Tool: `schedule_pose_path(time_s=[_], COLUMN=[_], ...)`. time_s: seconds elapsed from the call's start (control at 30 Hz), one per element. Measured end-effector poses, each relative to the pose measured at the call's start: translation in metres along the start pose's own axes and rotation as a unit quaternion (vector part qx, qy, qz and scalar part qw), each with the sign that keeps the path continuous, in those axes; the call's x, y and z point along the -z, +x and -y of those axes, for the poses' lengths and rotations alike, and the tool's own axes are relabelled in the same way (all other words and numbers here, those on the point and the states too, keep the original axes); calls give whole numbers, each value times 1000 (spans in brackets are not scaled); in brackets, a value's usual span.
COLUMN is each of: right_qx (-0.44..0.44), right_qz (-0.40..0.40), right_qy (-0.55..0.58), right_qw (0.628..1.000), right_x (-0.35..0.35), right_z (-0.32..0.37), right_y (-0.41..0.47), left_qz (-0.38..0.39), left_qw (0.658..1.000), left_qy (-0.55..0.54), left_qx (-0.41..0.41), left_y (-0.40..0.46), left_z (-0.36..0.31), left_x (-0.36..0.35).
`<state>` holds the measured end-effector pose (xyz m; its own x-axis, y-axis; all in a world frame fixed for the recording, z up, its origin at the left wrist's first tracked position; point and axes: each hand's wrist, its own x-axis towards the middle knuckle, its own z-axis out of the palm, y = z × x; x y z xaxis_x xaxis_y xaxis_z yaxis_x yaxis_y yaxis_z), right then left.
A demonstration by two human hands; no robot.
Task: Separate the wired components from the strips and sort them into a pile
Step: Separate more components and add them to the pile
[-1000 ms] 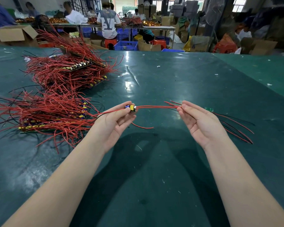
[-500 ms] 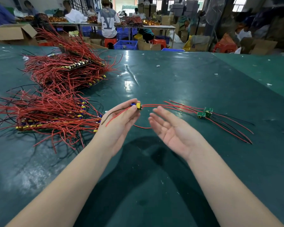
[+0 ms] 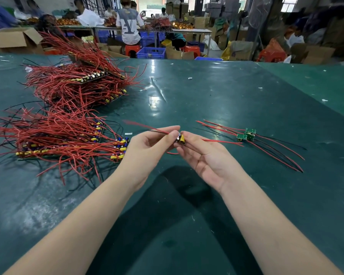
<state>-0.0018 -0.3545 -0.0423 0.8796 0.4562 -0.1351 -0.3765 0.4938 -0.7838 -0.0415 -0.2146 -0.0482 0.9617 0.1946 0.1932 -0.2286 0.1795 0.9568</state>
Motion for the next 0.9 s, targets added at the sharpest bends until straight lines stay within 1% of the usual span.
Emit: schedule_pose_path(time_s=[0.1, 0.27, 0.37, 0.47, 0.57, 0.67, 0.77, 0.9], right_qx=[9, 38, 51, 75, 106, 122, 133, 181], right_qz=[-9, -6, 5, 12, 24, -13, -36, -49], right_qy=[-12, -17, -21, -21, -33, -61, -80, -169], right_qw=[1000, 999, 998, 997, 994, 991, 987, 968], right_x=[-1, -2, -2, -4, -6, -5, -2, -2], right_z=[-1, -5, -8, -11, -14, -15, -15, -16], right_y=[-1, 0, 0, 1, 0, 1, 0, -2], left_qz=[-29, -36, -41, -46, -53, -68, -84, -109], left_qw=[999, 990, 986, 985, 989, 993, 991, 987], left_qy=[-37, -121, -142, -148, -119, -82, -83, -100], left_qx=[18, 59, 76, 74, 65, 59, 63, 66], left_y=[1, 1, 2, 2, 2, 1, 0, 0], left_z=[0, -3, -4, -3, -2, 0, -1, -3], left_x=[0, -1, -1, -1, -2, -2, -3, -4])
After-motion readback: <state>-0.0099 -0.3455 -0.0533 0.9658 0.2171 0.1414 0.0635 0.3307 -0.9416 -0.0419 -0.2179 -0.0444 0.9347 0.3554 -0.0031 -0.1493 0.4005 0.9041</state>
